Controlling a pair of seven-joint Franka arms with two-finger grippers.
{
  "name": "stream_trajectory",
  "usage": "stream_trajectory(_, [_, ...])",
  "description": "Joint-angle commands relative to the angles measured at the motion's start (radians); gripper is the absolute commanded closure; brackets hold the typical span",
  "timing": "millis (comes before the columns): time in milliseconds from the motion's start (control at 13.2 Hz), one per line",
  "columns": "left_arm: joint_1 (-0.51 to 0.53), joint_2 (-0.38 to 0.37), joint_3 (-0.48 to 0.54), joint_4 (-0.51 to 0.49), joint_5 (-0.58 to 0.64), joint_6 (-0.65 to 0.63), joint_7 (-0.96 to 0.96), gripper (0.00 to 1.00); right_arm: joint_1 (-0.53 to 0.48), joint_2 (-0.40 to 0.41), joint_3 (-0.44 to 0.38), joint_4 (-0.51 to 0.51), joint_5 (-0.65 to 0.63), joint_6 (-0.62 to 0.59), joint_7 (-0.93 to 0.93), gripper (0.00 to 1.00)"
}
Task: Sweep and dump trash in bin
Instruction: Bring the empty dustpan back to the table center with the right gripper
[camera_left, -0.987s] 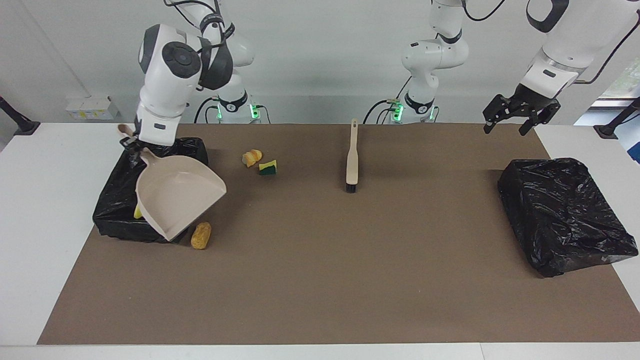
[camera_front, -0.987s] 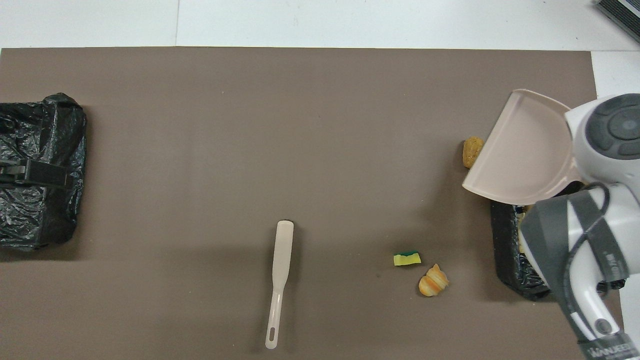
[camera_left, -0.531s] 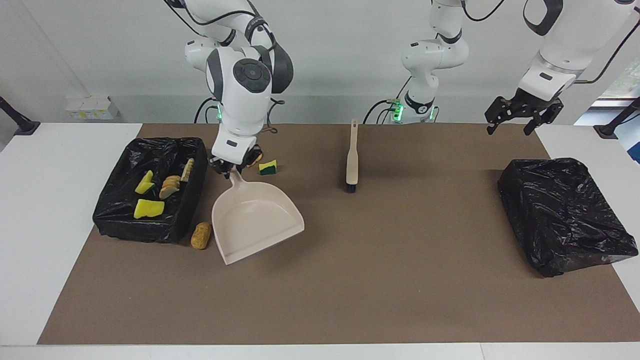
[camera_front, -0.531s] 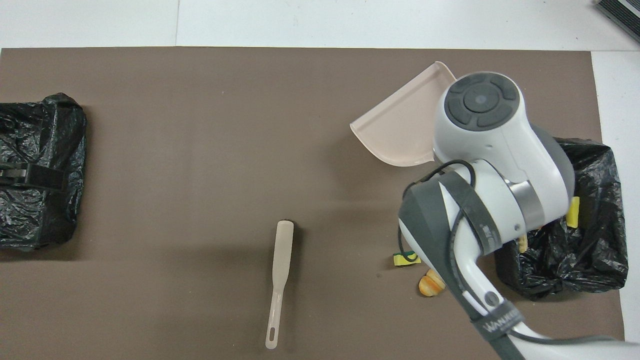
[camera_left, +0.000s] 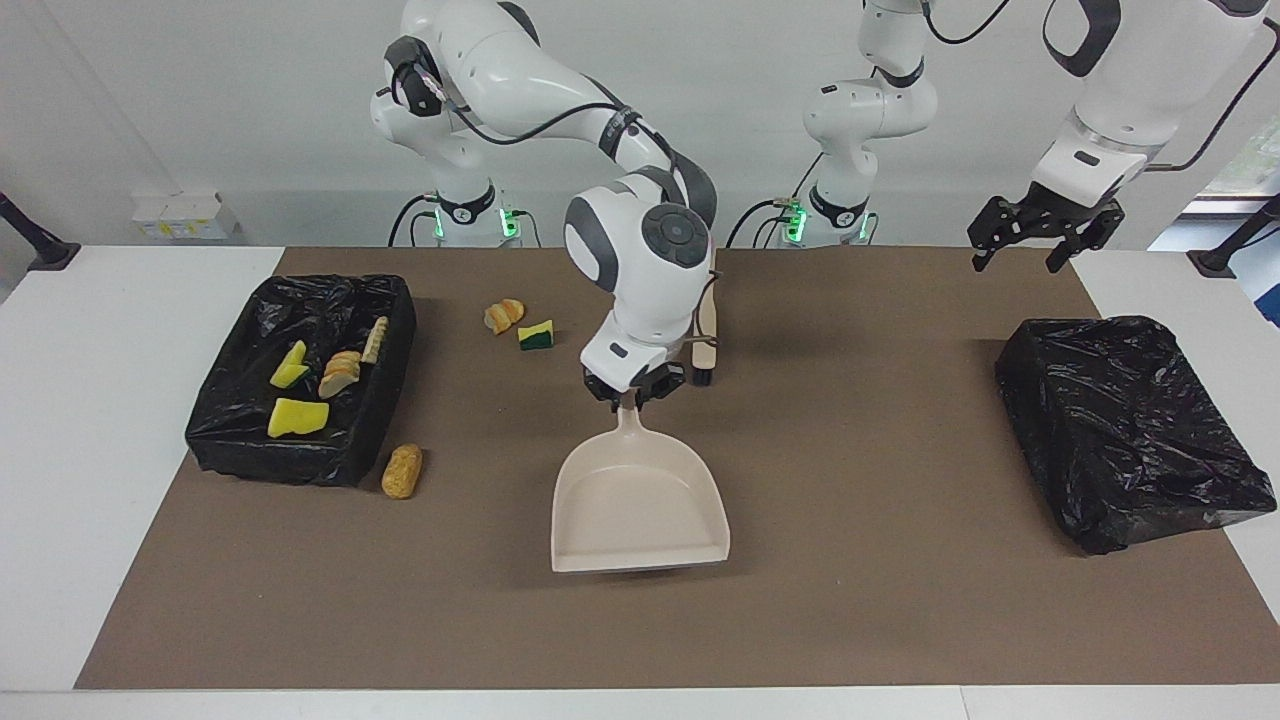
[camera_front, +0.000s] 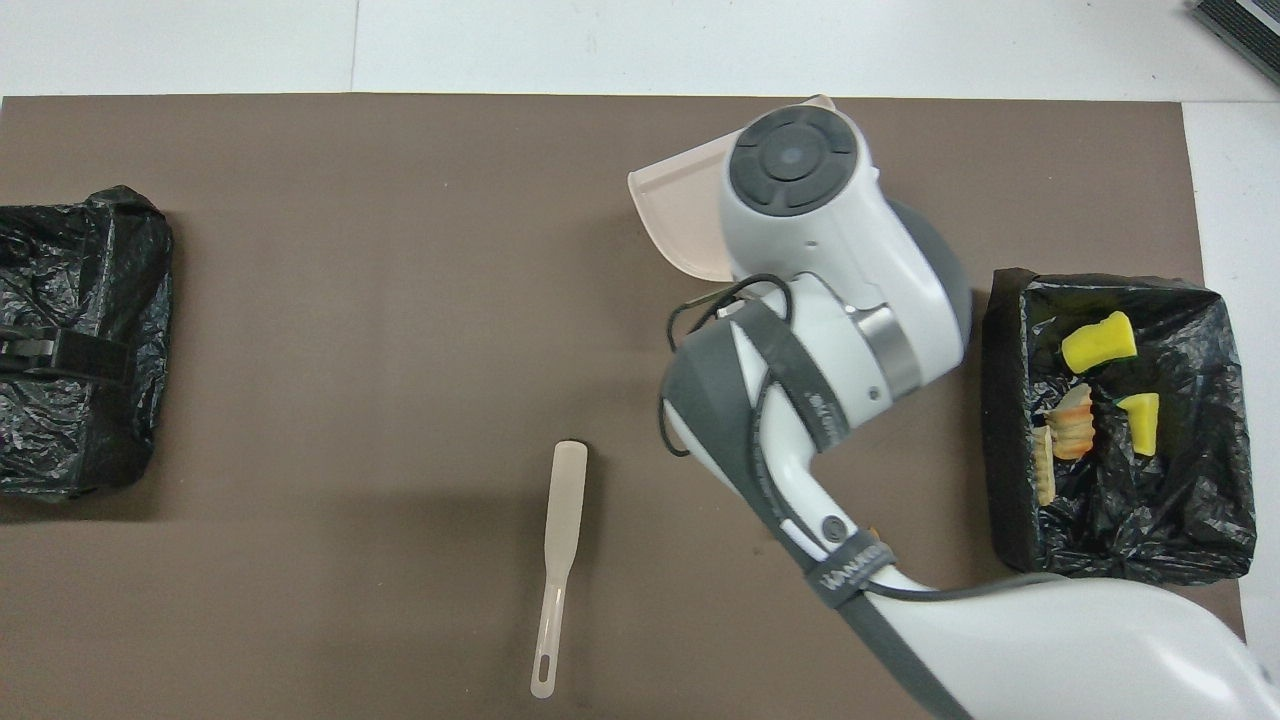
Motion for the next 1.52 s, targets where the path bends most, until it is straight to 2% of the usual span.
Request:
stream_trajectory(0, [-0.011, -0.008, 0.005, -0.023, 0.017, 0.003, 0.009, 0.0, 0.002, 0.039, 0.021, 0.063, 0.12, 0.023, 0.081, 1.0])
stream_trajectory(228, [-0.011, 0.0, -0.001, -0.028, 0.009, 0.003, 0.001, 0.0, 0.051, 0.04, 0.021, 0.016, 0.165, 0.018, 0.143, 1.0])
stream_trajectory(380, [-0.025, 0.007, 0.0, -0.028, -0.008, 0.012, -0.01, 0.0, 0.049, 0.042, 0.021, -0.012, 0.178, 0.021, 0.138, 1.0])
stream_trajectory(607, [-0.046, 0.032, -0.001, -0.022, -0.014, 0.026, -0.008, 0.0, 0.065, 0.03, 0.021, -0.062, 0.165, 0.023, 0.013, 1.0])
stream_trajectory(835, [-0.055, 0.041, -0.001, -0.02, -0.018, 0.054, -0.008, 0.0, 0.098, 0.039, 0.019, -0.072, 0.155, 0.047, -0.003, 1.0])
stream_trajectory(987, [-0.063, 0.055, -0.001, -0.014, -0.049, 0.069, -0.007, 0.0, 0.104, 0.042, 0.019, -0.07, 0.157, 0.047, 0.046, 0.95])
stream_trajectory(1063, [-0.063, 0.069, -0.003, -0.011, -0.054, 0.069, -0.005, 0.0, 0.096, 0.042, 0.019, -0.07, 0.154, 0.047, 0.048, 0.9])
stream_trajectory(1139, [-0.065, 0.083, -0.003, -0.008, -0.057, 0.069, -0.002, 0.0, 0.088, 0.037, 0.018, -0.07, 0.163, 0.049, 0.058, 0.78])
stream_trajectory(1290, [-0.101, 0.138, -0.005, 0.037, -0.06, 0.068, -0.004, 0.0, 0.076, 0.031, 0.016, -0.07, 0.139, 0.069, 0.025, 0.0])
stream_trajectory(1442, [-0.126, 0.197, -0.006, 0.067, -0.066, 0.069, -0.005, 0.0, 0.068, 0.01, 0.014, -0.072, 0.143, 0.064, 0.023, 0.0])
